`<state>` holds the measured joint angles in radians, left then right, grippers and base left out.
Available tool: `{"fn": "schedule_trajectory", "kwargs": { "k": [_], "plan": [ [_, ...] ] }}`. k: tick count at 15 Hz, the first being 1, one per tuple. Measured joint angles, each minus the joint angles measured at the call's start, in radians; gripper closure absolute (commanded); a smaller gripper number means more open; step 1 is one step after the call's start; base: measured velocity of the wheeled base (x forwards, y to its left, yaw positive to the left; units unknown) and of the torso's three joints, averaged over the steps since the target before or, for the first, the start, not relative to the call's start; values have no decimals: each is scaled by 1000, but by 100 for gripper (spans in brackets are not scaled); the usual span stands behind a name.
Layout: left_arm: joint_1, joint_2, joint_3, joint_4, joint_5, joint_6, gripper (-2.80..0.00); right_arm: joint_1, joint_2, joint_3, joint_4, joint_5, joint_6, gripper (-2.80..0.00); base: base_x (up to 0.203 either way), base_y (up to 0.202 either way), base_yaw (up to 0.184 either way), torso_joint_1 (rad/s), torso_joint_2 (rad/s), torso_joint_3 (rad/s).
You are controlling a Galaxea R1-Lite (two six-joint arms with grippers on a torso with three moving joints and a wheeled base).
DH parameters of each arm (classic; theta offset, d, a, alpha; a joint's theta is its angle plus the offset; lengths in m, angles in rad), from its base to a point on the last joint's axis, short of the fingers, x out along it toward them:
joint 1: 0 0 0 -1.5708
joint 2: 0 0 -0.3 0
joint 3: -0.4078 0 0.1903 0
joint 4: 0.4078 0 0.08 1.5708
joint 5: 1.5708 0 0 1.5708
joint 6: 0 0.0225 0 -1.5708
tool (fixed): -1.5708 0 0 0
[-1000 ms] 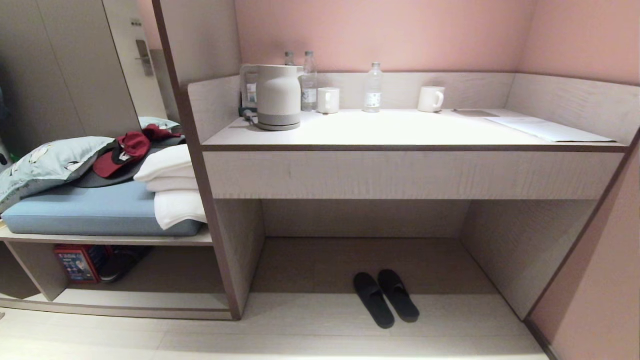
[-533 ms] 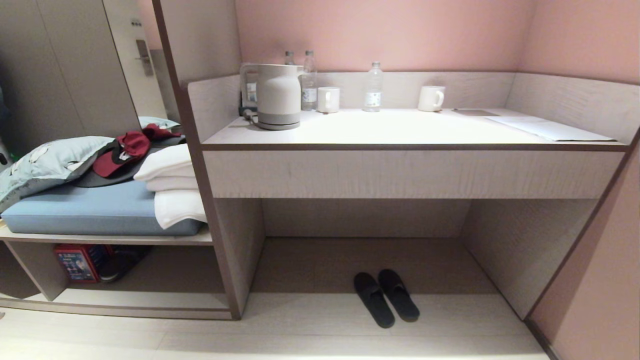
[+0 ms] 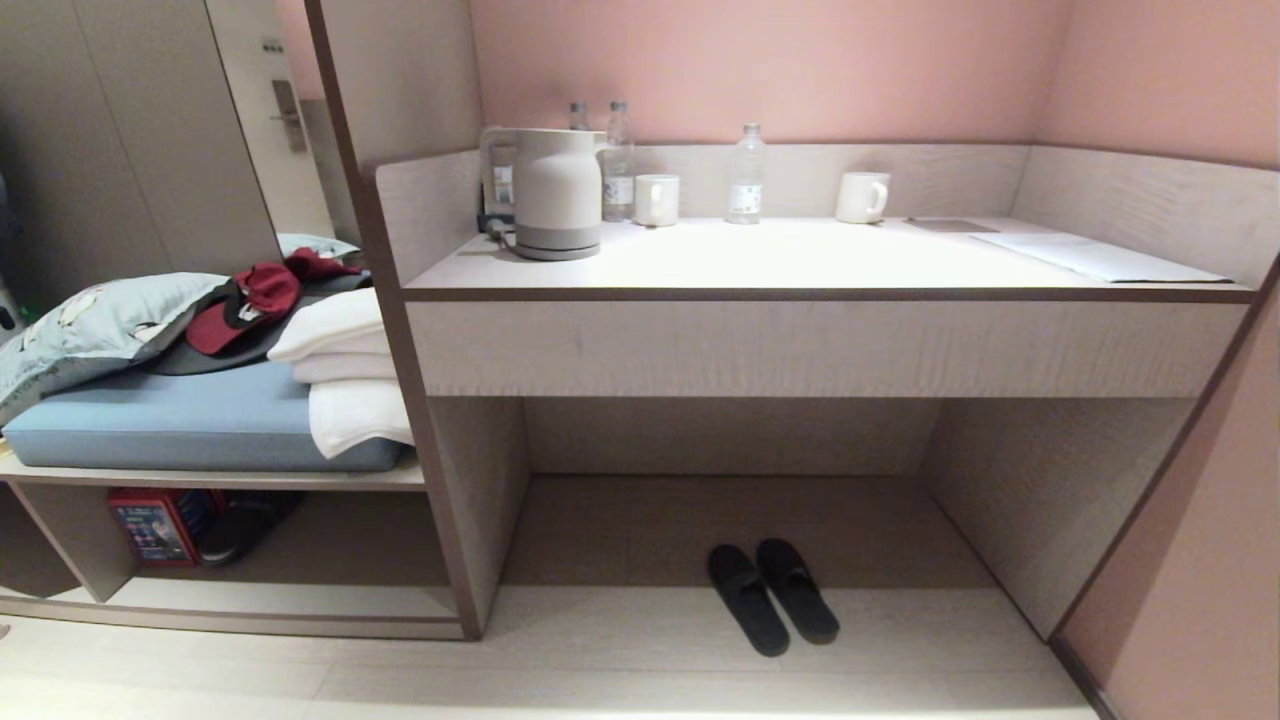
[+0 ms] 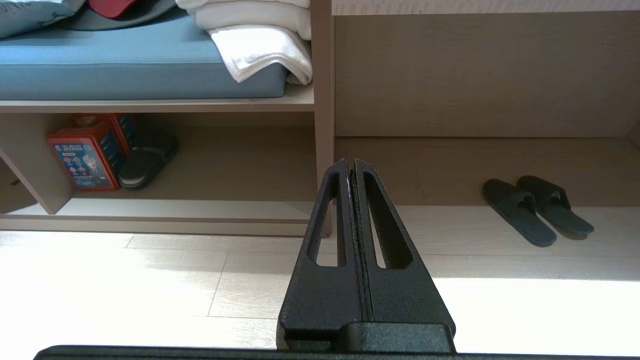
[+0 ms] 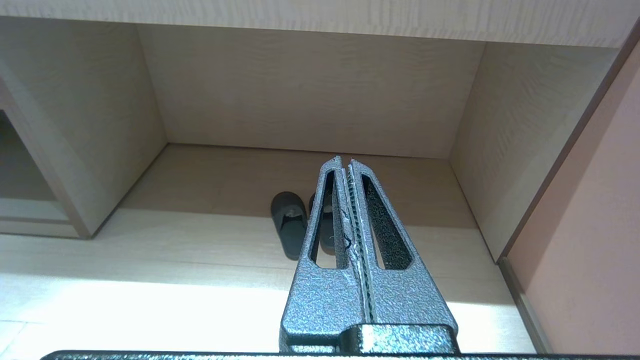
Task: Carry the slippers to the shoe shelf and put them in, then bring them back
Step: Pick up the slippers on the floor
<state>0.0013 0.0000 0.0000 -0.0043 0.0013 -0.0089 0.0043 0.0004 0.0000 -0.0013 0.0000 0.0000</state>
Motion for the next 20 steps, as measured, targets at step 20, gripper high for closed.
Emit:
{"fn": "schedule_trajectory", "kwargs": {
  "k": [20],
  "plan": [
    [0,0,0,0,0,-1,0,0,0,0,0,0,0,0,0,0,0,1,3,-128]
  ]
}}
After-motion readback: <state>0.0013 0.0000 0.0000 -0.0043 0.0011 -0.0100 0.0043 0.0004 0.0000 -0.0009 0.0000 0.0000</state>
